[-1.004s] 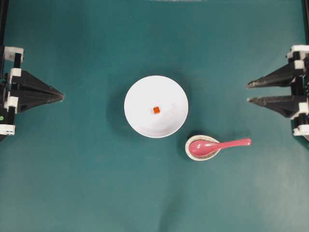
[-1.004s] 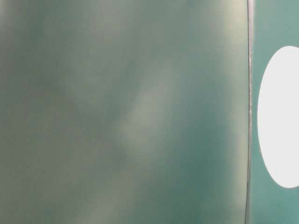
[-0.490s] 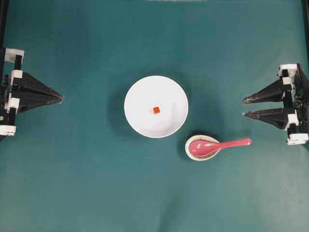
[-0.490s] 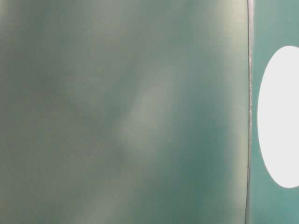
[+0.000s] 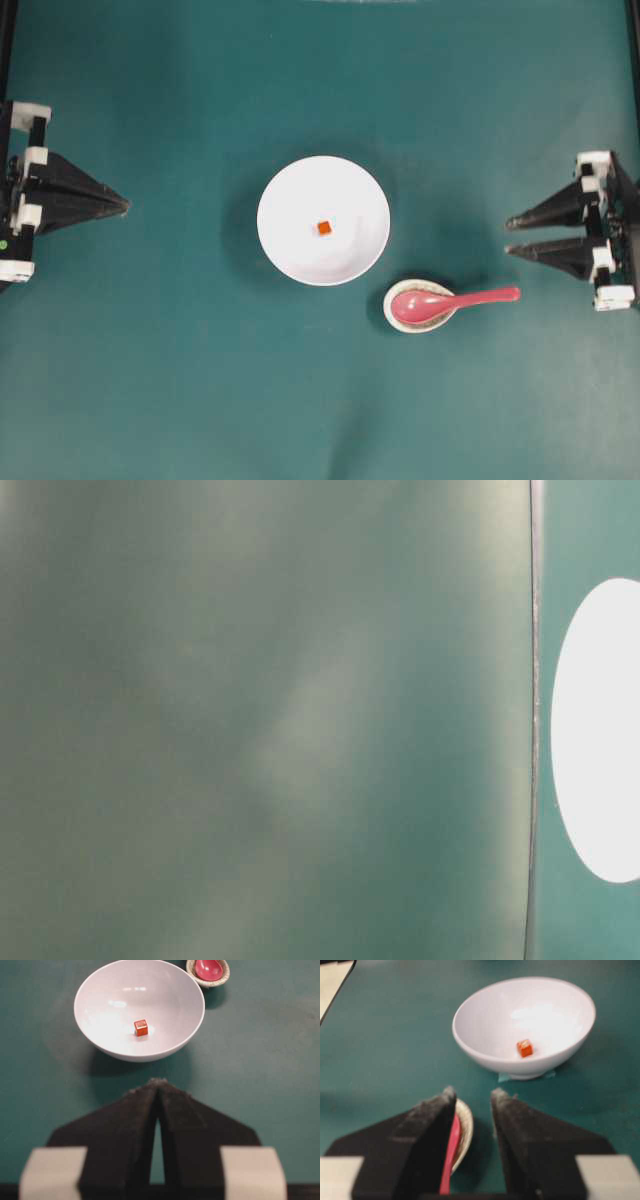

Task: Grip the spoon and scoop the red block from the bowl with right arm.
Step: 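Move the right gripper toward the pink spoon handle in the spoon rest, then close the right gripper on the pink spoon handle end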

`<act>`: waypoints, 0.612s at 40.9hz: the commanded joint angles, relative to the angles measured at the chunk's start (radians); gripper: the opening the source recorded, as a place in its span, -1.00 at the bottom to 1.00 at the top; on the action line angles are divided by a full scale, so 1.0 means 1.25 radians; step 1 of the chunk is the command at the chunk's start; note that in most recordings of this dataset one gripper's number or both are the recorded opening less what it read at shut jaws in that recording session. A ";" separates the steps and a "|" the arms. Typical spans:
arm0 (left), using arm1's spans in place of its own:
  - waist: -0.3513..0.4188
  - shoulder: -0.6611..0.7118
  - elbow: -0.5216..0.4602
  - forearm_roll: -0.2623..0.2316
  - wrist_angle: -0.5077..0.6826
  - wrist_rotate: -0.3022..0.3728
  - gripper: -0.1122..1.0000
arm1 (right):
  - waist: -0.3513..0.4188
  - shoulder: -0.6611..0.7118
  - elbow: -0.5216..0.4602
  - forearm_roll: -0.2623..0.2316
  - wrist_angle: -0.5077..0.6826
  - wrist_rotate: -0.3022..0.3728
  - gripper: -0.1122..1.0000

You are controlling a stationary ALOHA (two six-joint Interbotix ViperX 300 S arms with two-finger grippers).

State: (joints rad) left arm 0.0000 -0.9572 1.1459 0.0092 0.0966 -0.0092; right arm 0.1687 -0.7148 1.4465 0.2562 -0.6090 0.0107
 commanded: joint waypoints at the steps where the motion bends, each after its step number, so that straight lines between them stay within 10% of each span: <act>1: 0.001 0.005 -0.022 0.002 0.000 -0.002 -0.80 | 0.015 0.022 -0.007 0.005 -0.010 0.001 -0.03; 25: 0.020 0.006 -0.023 0.002 0.023 -0.002 -0.80 | 0.104 0.119 -0.007 0.027 -0.048 0.001 -0.03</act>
State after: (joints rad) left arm 0.0215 -0.9572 1.1459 0.0107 0.1289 -0.0138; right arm 0.2853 -0.5860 1.4481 0.2823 -0.6489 0.0092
